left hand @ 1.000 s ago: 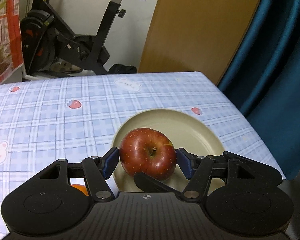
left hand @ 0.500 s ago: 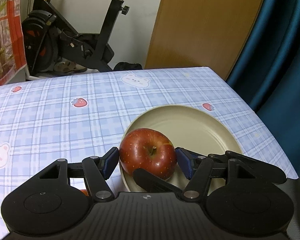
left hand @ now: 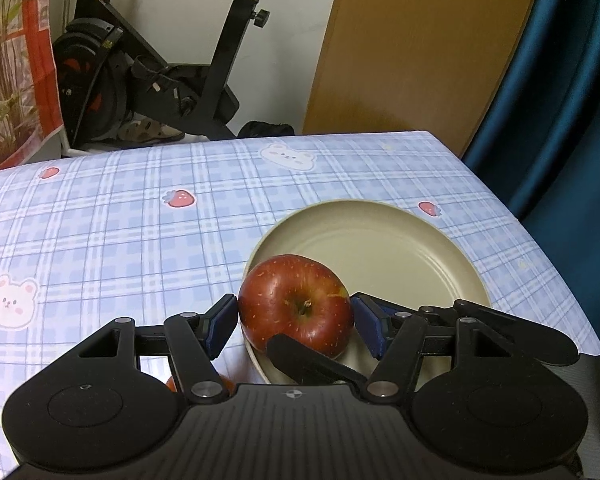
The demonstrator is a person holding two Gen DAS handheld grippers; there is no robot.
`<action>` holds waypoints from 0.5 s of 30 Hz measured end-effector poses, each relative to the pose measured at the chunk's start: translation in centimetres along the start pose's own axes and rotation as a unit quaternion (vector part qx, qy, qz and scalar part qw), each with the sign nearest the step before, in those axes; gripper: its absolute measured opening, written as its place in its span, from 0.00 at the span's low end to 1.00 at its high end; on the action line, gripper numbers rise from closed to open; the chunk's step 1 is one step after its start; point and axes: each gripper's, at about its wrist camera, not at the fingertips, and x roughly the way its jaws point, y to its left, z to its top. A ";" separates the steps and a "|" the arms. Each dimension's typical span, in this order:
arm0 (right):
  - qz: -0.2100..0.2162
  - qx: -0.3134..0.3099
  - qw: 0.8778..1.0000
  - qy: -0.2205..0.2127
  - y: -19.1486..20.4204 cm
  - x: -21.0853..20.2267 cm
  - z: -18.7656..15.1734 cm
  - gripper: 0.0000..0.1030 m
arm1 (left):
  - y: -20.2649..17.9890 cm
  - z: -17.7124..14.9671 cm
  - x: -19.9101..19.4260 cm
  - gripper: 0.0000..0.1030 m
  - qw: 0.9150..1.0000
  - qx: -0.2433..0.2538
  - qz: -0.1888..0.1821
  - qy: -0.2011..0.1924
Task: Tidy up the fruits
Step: 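Open the left gripper to release the apple and withdraw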
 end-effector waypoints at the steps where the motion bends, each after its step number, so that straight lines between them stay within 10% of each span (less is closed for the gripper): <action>1: 0.001 0.000 1.000 0.000 0.0 0.0 0.0 0.57 | 0.0 0.0 0.0 0.65 1.000 0.000 0.001 0.000; 15: -0.017 -0.002 1.000 0.008 -0.1 0.0 0.0 0.59 | 0.1 0.1 -0.5 0.67 1.000 -0.010 0.003 -0.009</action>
